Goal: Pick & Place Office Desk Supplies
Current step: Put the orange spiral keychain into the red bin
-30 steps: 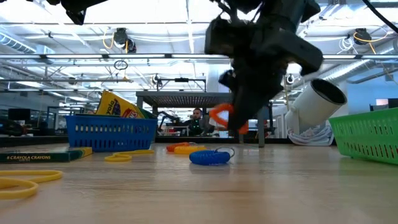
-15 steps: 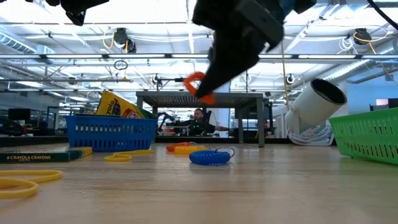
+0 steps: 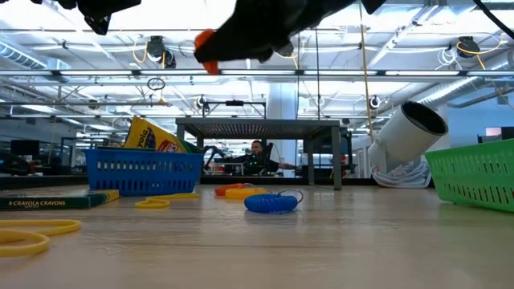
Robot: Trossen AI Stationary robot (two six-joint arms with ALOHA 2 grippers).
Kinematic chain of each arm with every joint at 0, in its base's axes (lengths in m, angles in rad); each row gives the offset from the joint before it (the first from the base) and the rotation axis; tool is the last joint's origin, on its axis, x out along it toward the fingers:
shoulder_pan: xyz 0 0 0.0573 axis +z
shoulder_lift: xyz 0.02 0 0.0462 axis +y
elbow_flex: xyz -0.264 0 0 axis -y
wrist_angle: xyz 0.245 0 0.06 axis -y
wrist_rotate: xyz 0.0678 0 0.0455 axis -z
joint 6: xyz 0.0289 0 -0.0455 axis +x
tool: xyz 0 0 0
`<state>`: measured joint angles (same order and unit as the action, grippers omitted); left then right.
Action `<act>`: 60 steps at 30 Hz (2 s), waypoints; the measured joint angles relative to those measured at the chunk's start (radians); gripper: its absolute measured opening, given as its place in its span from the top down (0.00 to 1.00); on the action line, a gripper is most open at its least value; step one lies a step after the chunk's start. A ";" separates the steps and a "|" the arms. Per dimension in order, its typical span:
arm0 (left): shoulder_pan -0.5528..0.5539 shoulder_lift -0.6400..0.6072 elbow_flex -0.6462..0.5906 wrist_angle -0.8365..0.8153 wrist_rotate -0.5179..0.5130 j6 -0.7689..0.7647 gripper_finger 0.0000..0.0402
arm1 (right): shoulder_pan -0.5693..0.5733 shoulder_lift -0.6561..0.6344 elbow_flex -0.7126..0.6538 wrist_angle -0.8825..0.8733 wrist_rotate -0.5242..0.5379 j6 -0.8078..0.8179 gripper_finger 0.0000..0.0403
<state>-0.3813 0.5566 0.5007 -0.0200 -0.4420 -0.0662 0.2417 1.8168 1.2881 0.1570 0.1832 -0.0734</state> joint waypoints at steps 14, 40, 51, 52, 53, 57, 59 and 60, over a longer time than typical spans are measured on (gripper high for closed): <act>0.005 0.181 0.000 0.137 0.129 0.031 0.66 | -0.031 0.000 0.000 0.244 -0.003 -0.082 0.98; 0.053 0.362 0.000 0.308 0.130 0.218 0.66 | -0.012 0.001 0.001 0.310 -0.084 -0.068 0.98; 0.039 0.408 0.000 0.417 0.130 0.295 0.66 | -0.011 0.001 0.001 0.309 -0.084 -0.067 0.98; 0.033 0.407 0.000 0.424 0.131 0.302 0.66 | -0.011 0.001 0.001 0.309 -0.084 -0.067 0.98; 0.030 0.407 0.000 0.430 0.133 0.309 0.66 | -0.011 0.001 0.001 0.309 -0.084 -0.066 0.98; 0.010 0.407 0.000 0.445 0.136 0.331 0.66 | -0.011 0.001 0.001 0.304 -0.084 -0.066 0.98; 0.002 0.406 0.000 0.448 0.137 0.337 0.66 | -0.011 0.001 0.001 0.306 -0.084 -0.066 0.98; -0.001 0.406 0.000 0.447 0.137 0.337 0.66 | -0.011 0.001 0.001 0.307 -0.084 -0.066 0.98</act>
<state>-0.3818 0.9630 0.5011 0.4274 -0.3045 0.2710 0.2306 1.8175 1.2892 0.4637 0.0994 -0.1395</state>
